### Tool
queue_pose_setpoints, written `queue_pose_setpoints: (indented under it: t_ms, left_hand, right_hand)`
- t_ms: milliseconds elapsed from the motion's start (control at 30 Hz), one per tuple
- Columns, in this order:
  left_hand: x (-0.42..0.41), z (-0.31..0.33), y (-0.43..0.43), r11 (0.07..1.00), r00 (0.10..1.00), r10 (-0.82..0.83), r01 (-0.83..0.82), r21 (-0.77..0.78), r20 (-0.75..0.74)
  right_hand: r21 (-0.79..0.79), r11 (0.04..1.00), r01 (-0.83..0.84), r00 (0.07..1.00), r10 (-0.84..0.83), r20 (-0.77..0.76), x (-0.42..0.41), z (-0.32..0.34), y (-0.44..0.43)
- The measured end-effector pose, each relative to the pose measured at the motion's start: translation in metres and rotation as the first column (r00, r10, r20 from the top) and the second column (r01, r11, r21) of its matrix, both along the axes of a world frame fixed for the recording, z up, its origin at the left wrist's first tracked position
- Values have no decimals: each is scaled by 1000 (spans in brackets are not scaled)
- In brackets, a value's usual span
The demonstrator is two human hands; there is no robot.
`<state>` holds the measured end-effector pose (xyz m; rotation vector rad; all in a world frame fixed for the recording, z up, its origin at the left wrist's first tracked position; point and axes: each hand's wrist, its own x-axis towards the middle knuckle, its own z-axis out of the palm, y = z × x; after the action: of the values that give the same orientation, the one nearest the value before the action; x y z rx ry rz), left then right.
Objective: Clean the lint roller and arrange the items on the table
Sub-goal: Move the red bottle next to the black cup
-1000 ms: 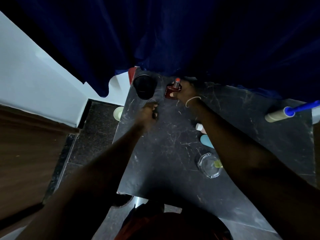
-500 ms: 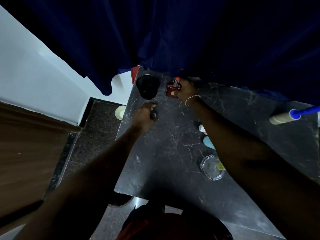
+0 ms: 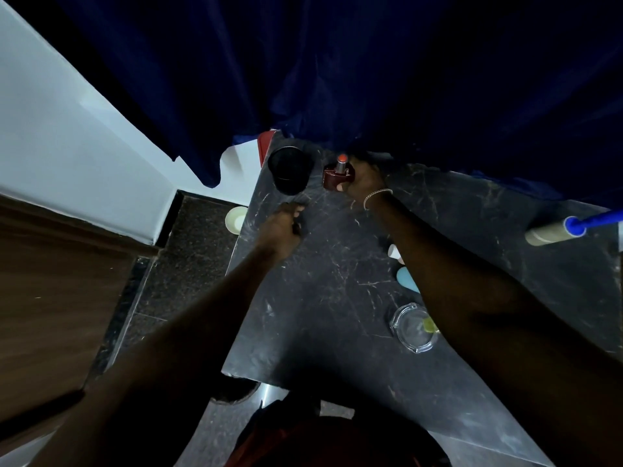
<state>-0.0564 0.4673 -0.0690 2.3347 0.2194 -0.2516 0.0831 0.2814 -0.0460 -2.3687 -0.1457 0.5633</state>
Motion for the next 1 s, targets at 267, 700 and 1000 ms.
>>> queue_pose_setpoints:
  t_ms: [267, 700, 1000]
  left_hand:
    - [-9, 9, 3, 999, 1000, -11, 12, 41, -21]
    - [-36, 18, -42, 994, 994, -101, 103, 44, -38]
    - [-88, 31, -133, 981, 977, -179, 169, -93, -116]
  right_hand:
    - [156, 985, 73, 996, -63, -70, -17, 5, -19]
    - [131, 972, 196, 979, -202, 32, -106, 19, -88]
    - [143, 939, 314, 920, -338, 199, -221, 23, -161]
